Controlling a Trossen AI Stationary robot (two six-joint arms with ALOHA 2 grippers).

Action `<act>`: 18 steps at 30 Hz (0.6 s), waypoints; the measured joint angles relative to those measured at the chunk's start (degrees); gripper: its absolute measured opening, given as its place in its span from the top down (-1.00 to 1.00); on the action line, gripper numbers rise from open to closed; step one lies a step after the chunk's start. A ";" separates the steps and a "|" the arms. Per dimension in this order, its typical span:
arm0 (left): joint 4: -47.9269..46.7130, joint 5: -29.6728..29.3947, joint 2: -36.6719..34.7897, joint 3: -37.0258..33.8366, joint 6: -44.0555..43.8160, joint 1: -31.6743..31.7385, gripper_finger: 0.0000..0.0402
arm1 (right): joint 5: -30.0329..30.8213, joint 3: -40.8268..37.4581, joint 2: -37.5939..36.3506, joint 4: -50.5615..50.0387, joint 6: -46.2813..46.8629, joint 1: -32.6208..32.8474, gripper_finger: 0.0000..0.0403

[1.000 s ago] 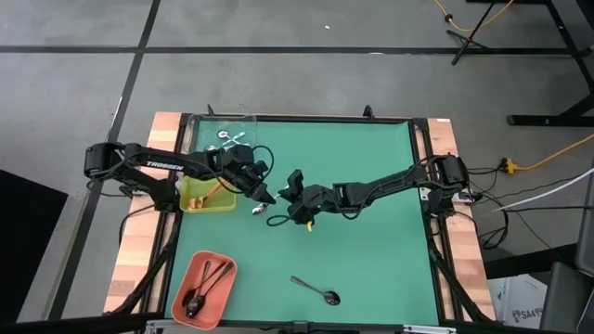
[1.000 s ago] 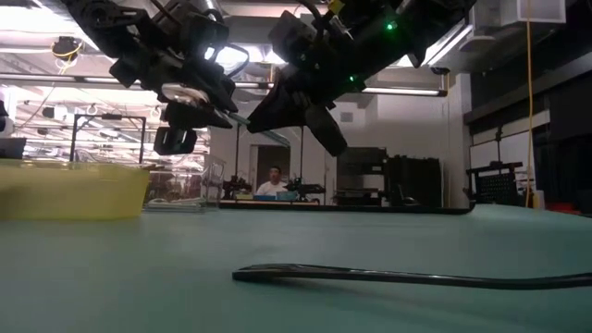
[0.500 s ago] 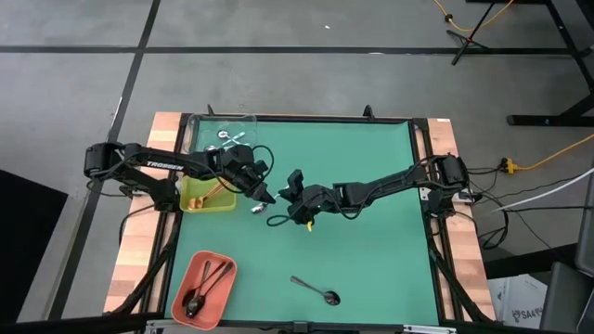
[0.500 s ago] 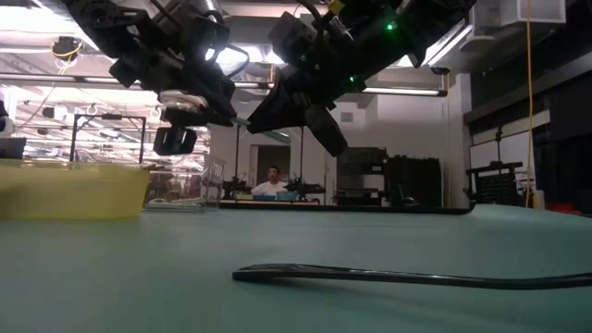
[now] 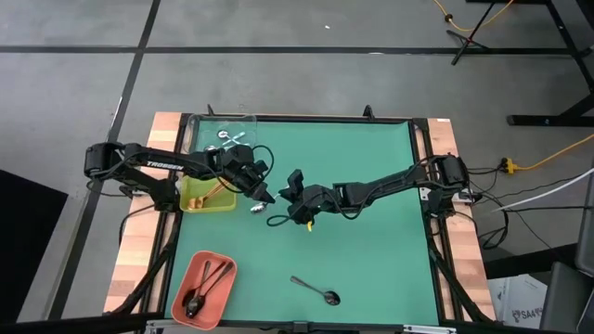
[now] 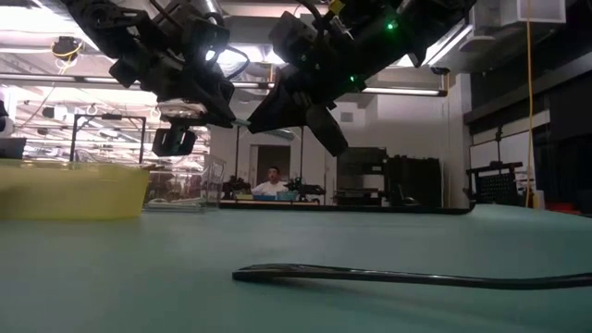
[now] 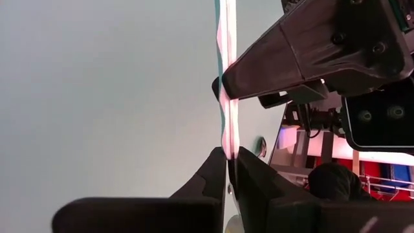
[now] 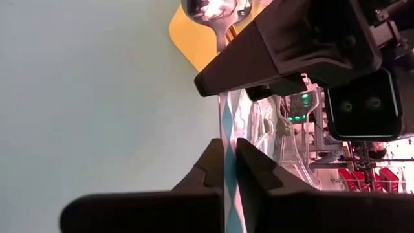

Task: Sort silverware by color (type)
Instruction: Put the white spoon into the transparent bin

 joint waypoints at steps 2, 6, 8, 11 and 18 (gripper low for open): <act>0.04 0.00 0.00 0.00 0.03 0.00 0.93 | 0.00 0.00 0.00 0.02 0.04 -0.01 0.91; 0.50 -0.02 0.00 0.00 0.11 0.00 0.93 | -0.01 0.00 0.00 0.34 0.15 -0.01 0.78; 0.84 -0.32 0.00 0.00 0.24 0.00 0.93 | -0.03 0.02 0.00 0.43 0.17 -0.01 0.71; 0.80 -0.77 0.00 0.00 0.25 -0.02 0.93 | -0.05 0.02 0.00 0.22 0.17 -0.01 0.59; 0.47 -1.37 0.00 0.00 0.31 -0.02 0.93 | -0.02 0.02 0.00 0.15 0.16 -0.01 0.41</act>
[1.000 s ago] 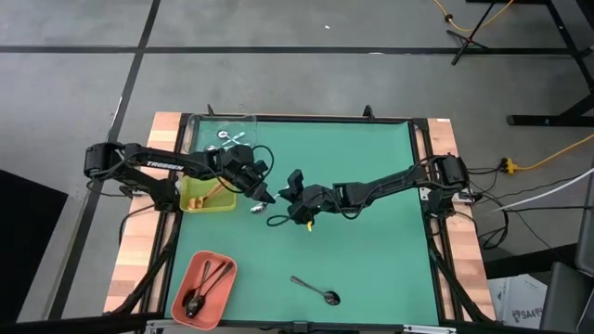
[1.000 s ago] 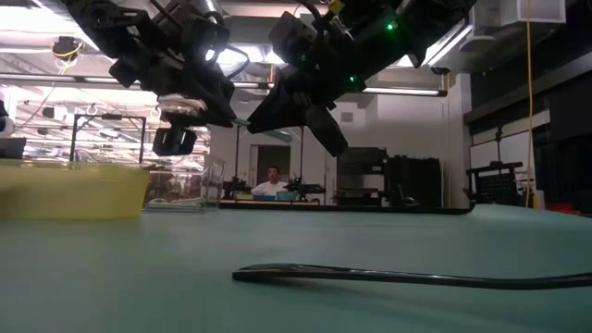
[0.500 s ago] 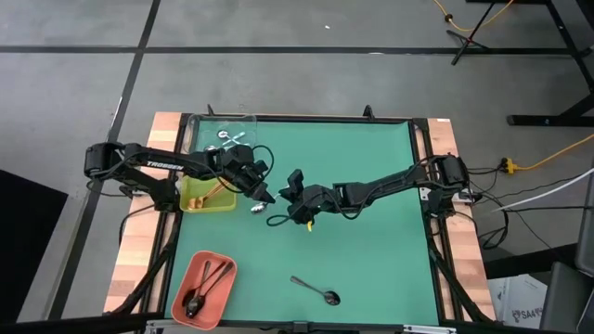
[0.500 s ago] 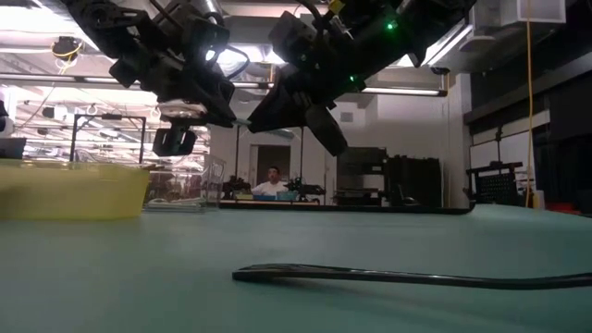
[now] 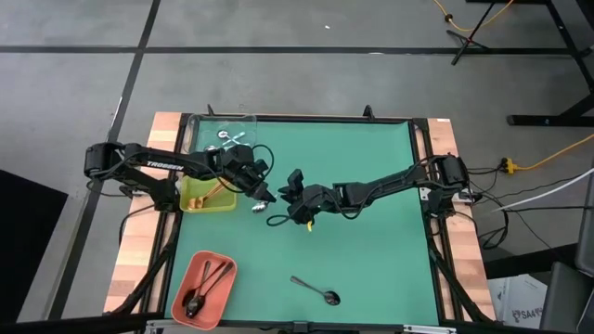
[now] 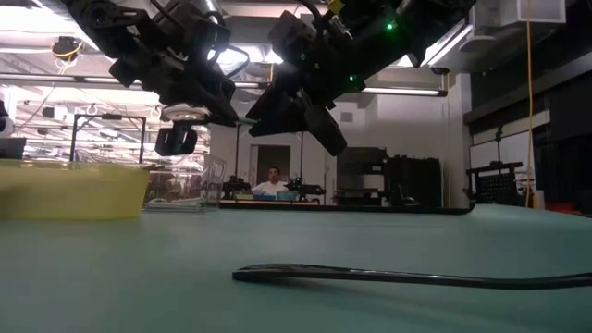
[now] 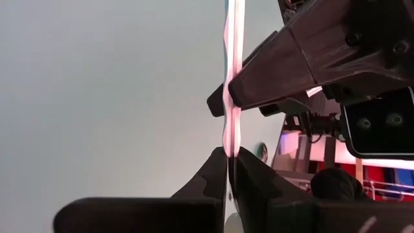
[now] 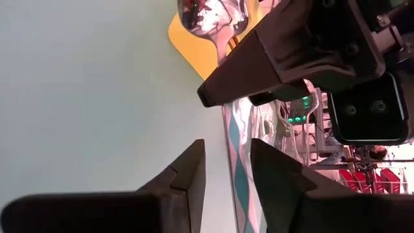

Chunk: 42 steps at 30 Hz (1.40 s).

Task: Sort silverware by color (type)
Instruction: Put the white spoon into the transparent bin

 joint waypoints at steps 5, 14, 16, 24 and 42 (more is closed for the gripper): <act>-0.05 -2.49 0.00 0.00 0.93 0.03 0.94 | 4.75 0.00 -0.05 -0.13 0.22 0.91 0.42; 0.07 -10.13 0.00 0.00 8.14 1.58 0.94 | 17.07 0.00 -4.29 -2.03 0.49 3.93 0.43; 0.73 -11.47 -0.01 0.00 10.05 2.51 0.94 | 18.87 0.00 -5.81 -2.28 0.52 4.49 0.43; 2.03 -13.96 -1.94 0.00 21.59 8.14 0.94 | 26.31 0.00 -10.92 -5.07 4.03 5.27 0.43; -6.31 -23.69 -20.04 0.00 52.43 23.35 0.93 | 17.10 0.00 -12.66 -23.35 27.38 5.27 0.43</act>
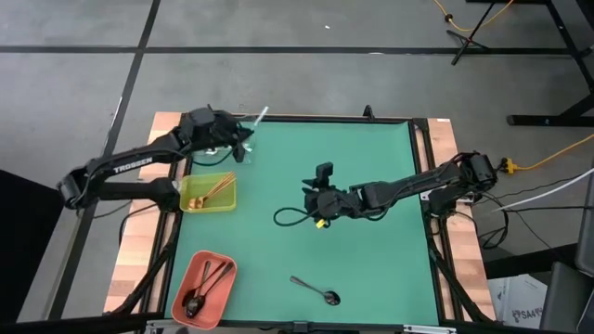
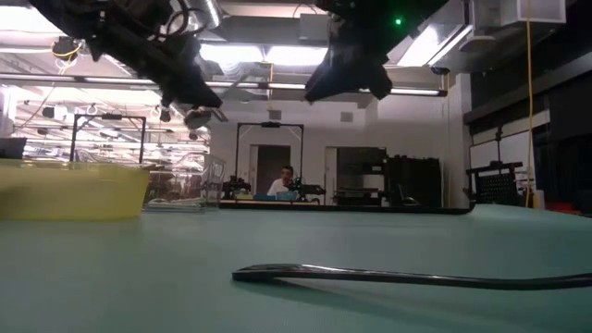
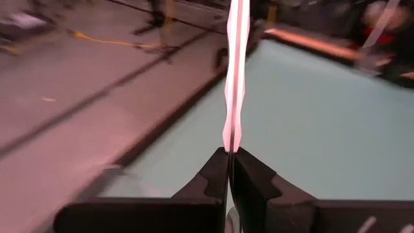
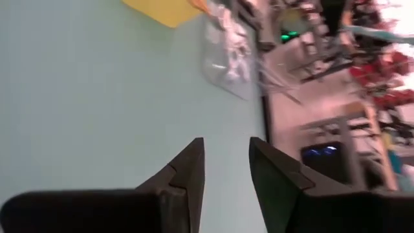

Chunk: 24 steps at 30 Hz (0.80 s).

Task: Sort silverware by color (type)
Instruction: Put the white spoon into the transparent bin

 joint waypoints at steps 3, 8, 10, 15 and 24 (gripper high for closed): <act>-2.87 -3.46 -1.89 0.00 5.31 1.82 0.93 | -3.21 0.00 0.00 -0.85 0.77 0.00 0.43; -8.20 -8.48 -3.22 0.00 13.70 4.47 0.93 | -6.84 0.00 0.00 -0.84 0.95 0.00 0.43; -10.60 -10.33 -3.19 0.00 16.51 5.31 0.93 | -8.53 0.00 0.00 -0.84 0.92 0.00 0.43; -18.03 -14.26 -3.19 0.00 22.84 6.98 0.93 | -12.92 0.00 0.00 -0.80 0.94 0.00 0.43; -29.94 -18.27 -1.50 0.00 27.48 9.49 0.93 | -16.30 0.00 0.00 -0.76 0.94 0.00 0.43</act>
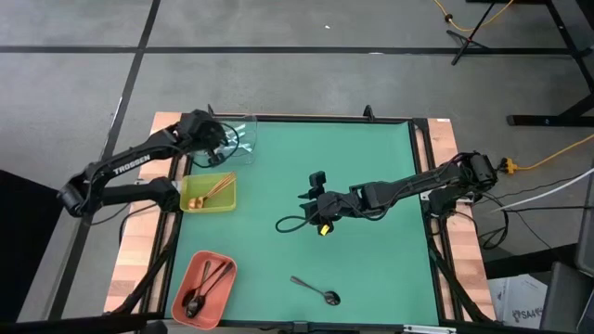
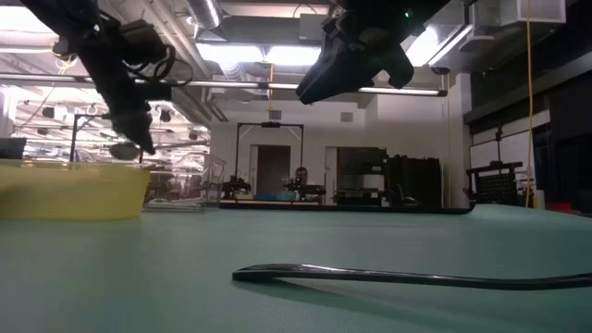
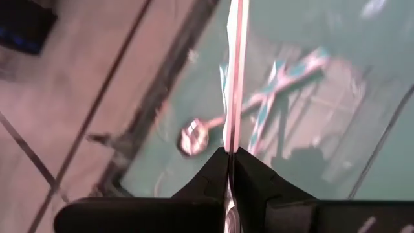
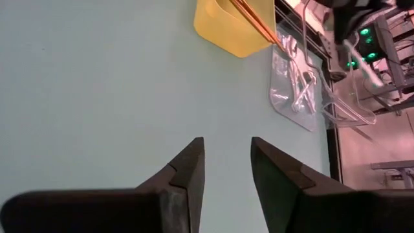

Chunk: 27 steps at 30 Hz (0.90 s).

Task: Sort silverware by color (type)
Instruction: Put the white spoon into the transparent bin

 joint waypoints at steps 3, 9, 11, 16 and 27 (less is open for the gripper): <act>-1.42 -0.07 1.86 0.00 0.04 0.84 0.93 | 0.00 0.00 0.00 0.02 0.00 0.00 0.43; -1.08 0.03 6.64 0.00 2.80 2.58 0.93 | 0.00 0.00 0.00 0.04 -0.02 0.00 0.43; -0.88 0.05 8.31 0.00 4.41 3.05 0.93 | 0.00 0.00 0.00 0.04 -0.02 0.00 0.43; 0.90 0.06 12.04 0.00 7.85 4.15 0.93 | -0.02 0.00 0.02 0.04 -0.02 0.00 0.43; 4.20 0.31 18.25 0.00 15.30 6.64 0.93 | -0.04 0.00 0.02 0.04 -0.02 0.00 0.43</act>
